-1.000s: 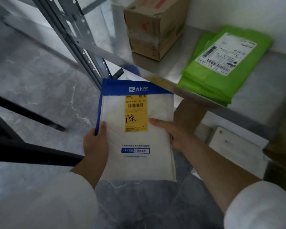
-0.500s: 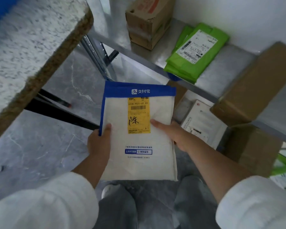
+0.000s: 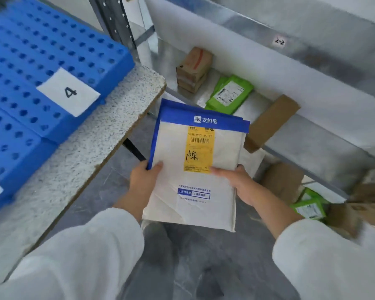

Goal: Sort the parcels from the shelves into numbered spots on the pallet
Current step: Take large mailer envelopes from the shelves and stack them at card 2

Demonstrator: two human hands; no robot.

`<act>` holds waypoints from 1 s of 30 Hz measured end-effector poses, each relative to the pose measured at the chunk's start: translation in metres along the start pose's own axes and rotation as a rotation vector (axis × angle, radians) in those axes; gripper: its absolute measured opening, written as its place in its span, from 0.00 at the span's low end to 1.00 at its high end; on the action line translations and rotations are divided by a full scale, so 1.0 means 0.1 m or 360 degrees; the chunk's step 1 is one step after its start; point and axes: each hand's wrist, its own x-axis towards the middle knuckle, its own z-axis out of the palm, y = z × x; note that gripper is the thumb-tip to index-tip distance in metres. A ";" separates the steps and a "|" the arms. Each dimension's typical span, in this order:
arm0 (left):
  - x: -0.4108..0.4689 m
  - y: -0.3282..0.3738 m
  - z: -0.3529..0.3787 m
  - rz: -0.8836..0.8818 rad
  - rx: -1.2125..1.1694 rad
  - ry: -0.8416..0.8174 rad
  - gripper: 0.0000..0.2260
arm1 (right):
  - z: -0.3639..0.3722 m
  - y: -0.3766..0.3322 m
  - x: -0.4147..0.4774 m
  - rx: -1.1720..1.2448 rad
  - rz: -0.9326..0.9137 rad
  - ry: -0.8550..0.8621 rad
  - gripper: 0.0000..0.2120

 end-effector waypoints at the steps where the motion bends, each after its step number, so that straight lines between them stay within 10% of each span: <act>1: -0.20 0.01 -0.06 -0.0029 -0.0055 -0.0014 0.07 | -0.04 -0.05 -0.21 -0.0041 -0.0019 -0.0061 0.33; 14: -2.38 0.62 -1.26 0.0238 -0.0443 -0.0122 0.11 | 0.24 -1.14 -2.41 -0.0118 -0.0370 0.0031 0.33; 30: -3.01 0.59 -3.33 0.0399 -0.1063 0.0400 0.10 | 2.26 -2.09 -3.24 -0.0291 -0.0521 -0.0706 0.16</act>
